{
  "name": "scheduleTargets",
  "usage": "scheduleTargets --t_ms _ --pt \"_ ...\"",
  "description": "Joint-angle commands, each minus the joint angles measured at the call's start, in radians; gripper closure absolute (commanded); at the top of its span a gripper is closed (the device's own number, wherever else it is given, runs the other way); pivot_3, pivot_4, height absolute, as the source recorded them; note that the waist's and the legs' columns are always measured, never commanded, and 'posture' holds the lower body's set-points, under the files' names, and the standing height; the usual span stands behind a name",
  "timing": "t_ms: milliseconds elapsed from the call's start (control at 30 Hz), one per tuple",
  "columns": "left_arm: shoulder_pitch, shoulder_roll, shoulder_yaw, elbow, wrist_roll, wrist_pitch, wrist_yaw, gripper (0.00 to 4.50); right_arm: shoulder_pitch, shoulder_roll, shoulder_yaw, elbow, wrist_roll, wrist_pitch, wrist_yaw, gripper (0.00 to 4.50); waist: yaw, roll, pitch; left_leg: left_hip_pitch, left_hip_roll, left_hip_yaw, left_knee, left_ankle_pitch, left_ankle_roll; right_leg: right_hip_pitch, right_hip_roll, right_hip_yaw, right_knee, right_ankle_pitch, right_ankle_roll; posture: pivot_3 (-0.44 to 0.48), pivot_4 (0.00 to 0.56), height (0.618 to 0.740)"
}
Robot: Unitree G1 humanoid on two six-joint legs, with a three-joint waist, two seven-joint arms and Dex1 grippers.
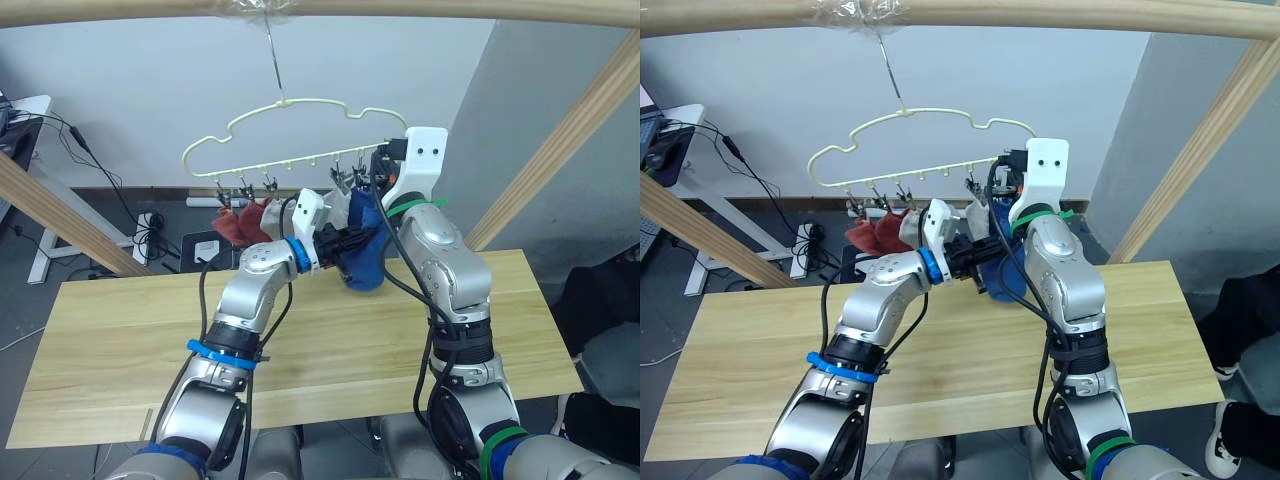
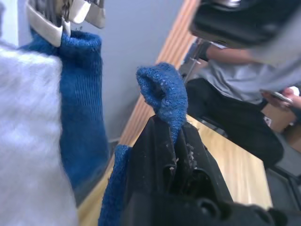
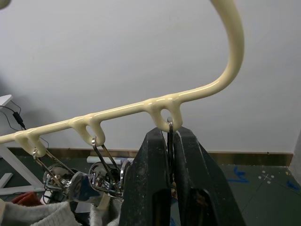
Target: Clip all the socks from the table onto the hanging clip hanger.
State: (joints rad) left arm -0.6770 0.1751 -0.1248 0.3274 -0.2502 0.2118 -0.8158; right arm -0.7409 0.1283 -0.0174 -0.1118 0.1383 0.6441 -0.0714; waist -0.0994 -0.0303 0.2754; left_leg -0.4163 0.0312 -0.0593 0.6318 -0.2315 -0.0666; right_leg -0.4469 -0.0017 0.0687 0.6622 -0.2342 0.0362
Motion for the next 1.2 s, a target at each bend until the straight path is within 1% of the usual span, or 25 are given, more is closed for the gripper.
scheduleTargets --t_ms 33,200,433,900,1100,1200 --pt "-0.060 -0.023 0.009 0.067 0.033 -0.081 0.038 4.48 -0.017 0.005 -0.002 -0.054 0.006 -0.006 -0.008 4.50 0.000 0.000 0.000 0.000 0.000 0.000 0.000 0.000 0.000 0.000 0.000 0.000 0.000 0.000 0.000 -0.141 0.286 0.735" --pt "-0.142 -0.051 0.021 0.195 0.056 -0.137 0.070 4.48 -0.015 0.003 -0.003 -0.065 0.006 0.005 -0.009 4.50 -0.002 0.000 0.000 0.000 0.000 0.000 0.000 0.000 0.000 0.000 0.000 0.000 0.000 -0.001 0.002 -0.153 0.286 0.735" --pt "-0.191 -0.064 0.039 0.277 0.064 -0.183 0.088 4.48 -0.010 -0.001 0.002 -0.078 0.001 0.017 -0.010 4.50 -0.012 0.000 0.000 0.000 0.000 0.000 0.000 0.000 0.000 0.000 0.000 0.000 0.000 -0.001 0.003 -0.164 0.285 0.735" --pt "-0.209 -0.076 0.073 0.252 0.038 -0.176 0.085 4.48 0.019 -0.029 0.031 -0.073 -0.012 0.019 0.006 4.50 -0.014 0.000 0.000 -0.001 0.000 0.000 0.000 0.000 0.000 0.000 0.000 0.000 0.000 -0.002 0.003 -0.157 0.288 0.735" --pt "-0.206 -0.076 0.080 0.241 0.032 -0.172 0.092 4.48 0.030 -0.063 0.064 -0.074 -0.038 0.000 0.018 4.50 -0.014 0.000 0.000 0.000 -0.001 0.000 0.000 0.000 0.000 0.000 0.000 0.000 0.000 -0.002 0.003 -0.157 0.290 0.735" --pt "-0.208 -0.077 0.088 0.242 0.032 -0.174 0.103 4.50 0.036 -0.074 0.073 -0.074 -0.054 -0.012 0.021 3.67 -0.014 0.000 0.000 0.000 -0.001 0.000 0.000 0.000 0.000 0.000 0.000 0.000 0.000 -0.002 0.003 -0.157 0.290 0.735"
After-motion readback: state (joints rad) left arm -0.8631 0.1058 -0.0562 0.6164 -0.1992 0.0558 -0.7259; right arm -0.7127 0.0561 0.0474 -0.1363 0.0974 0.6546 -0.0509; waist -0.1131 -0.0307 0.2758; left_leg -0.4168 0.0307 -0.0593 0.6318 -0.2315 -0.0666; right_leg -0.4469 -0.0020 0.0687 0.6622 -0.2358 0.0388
